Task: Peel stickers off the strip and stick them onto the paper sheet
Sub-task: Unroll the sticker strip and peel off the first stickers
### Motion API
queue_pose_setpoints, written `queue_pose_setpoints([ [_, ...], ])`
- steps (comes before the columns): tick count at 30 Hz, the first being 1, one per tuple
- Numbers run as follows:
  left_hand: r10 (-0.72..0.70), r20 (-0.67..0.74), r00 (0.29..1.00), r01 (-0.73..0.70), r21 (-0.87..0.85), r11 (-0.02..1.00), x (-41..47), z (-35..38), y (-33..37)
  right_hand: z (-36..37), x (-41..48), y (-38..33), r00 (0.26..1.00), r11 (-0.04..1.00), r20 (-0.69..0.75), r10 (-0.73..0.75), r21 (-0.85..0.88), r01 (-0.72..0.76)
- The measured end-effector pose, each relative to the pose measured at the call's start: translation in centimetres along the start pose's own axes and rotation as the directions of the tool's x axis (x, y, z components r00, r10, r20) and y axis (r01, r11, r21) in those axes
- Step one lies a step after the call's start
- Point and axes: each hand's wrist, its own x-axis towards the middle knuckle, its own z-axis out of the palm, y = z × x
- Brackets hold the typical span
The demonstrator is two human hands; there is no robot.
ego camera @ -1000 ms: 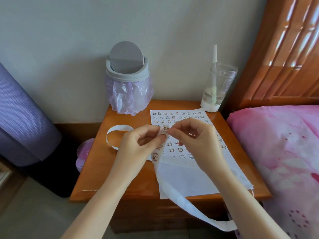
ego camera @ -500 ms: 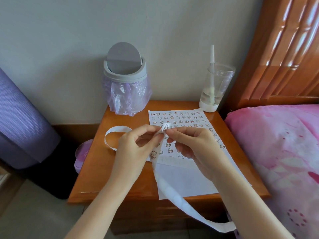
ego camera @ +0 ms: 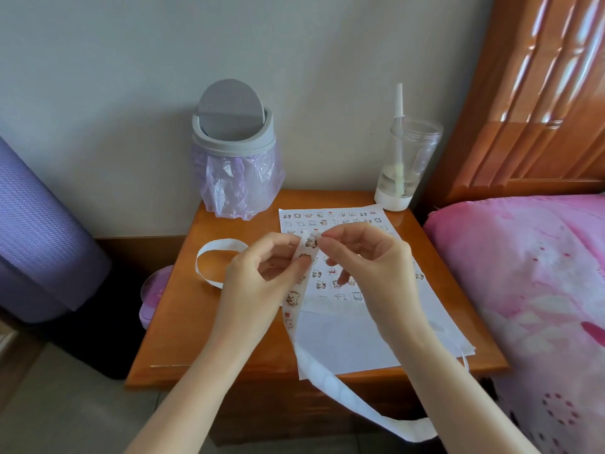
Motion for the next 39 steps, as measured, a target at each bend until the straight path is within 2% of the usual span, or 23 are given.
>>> queue_pose_setpoints([
  [5,-0.003,0.017,1.0,0.004,-0.03,1.0,-0.2,0.1,0.3,0.2,-0.1,0.3,0.995,0.98,0.009,-0.104,-0.172,0.104],
  [18,0.021,0.03,0.999,-0.021,0.003,1.0,0.1,0.1,0.1,0.0,0.3,0.4,0.997,0.998,0.064,-0.041,-0.052,0.044],
  [24,0.01,0.019,1.0,-0.011,0.028,1.0,0.0,0.2,0.1,-0.1,0.6,0.5,0.997,0.992,0.055,-0.062,-0.111,0.068],
  [33,-0.022,-0.016,1.0,0.022,-0.003,1.0,-0.3,0.5,0.2,0.6,0.4,0.9,0.986,0.973,-0.027,-0.162,-0.174,0.155],
  [36,-0.026,-0.022,0.999,0.026,-0.012,1.0,-0.2,0.5,0.3,0.7,0.3,1.1,0.967,0.929,-0.027,-0.254,-0.285,0.236],
  [39,-0.018,-0.023,1.0,0.018,-0.017,1.0,-0.2,0.4,0.4,0.7,0.2,1.2,0.944,0.893,0.005,-0.331,-0.32,0.315],
])
